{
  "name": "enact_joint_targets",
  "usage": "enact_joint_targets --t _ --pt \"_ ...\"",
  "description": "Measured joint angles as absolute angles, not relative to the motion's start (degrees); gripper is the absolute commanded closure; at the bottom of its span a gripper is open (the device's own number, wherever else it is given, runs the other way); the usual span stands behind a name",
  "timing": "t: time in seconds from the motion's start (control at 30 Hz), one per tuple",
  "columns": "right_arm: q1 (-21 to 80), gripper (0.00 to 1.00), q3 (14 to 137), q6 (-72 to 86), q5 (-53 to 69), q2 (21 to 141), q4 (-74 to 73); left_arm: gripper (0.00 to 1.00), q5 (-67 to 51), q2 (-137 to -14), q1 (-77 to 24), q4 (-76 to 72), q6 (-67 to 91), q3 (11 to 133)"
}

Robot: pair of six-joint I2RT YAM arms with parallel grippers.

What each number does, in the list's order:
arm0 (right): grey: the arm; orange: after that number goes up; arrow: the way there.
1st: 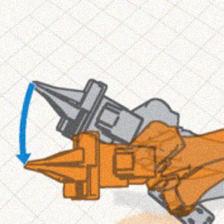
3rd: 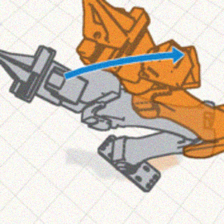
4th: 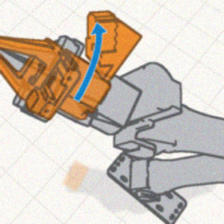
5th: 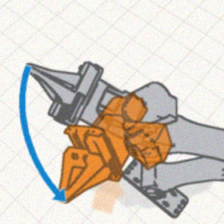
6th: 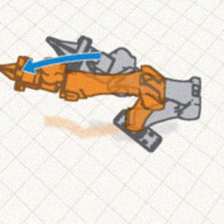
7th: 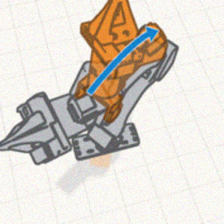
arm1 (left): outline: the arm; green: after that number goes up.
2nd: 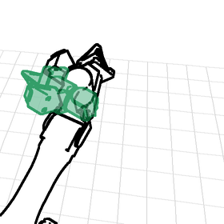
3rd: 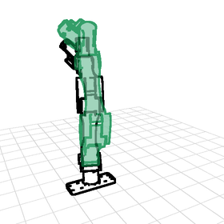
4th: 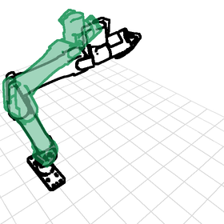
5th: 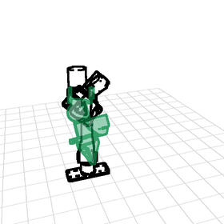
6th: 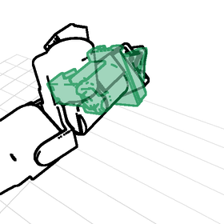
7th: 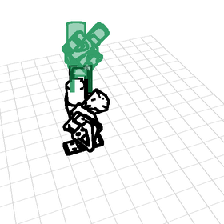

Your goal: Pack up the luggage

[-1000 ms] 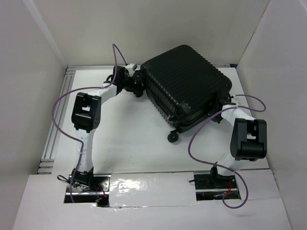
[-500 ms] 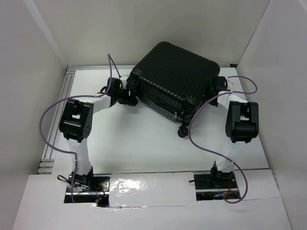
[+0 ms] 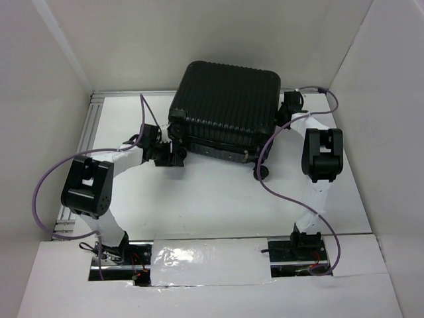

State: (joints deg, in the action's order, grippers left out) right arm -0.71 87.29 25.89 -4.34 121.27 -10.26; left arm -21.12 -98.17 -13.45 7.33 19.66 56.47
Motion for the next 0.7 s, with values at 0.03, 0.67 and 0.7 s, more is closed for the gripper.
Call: enact_joint_targets --t 0.03,0.67,0.7 --pt "-0.47 1.00 88.42 25.52 -3.95 122.02 -10.39 0.33 -21.39 -97.32 -13.50 8.05 19.51 55.83" --pt "2.68 0.92 108.42 20.51 3.66 130.58 -20.56 0.19 -23.31 -80.29 -10.68 16.23 16.88 44.88" --pt "2.31 0.90 109.16 20.51 4.93 129.69 -21.89 0.19 -23.57 -79.92 -9.30 16.34 16.95 45.12"
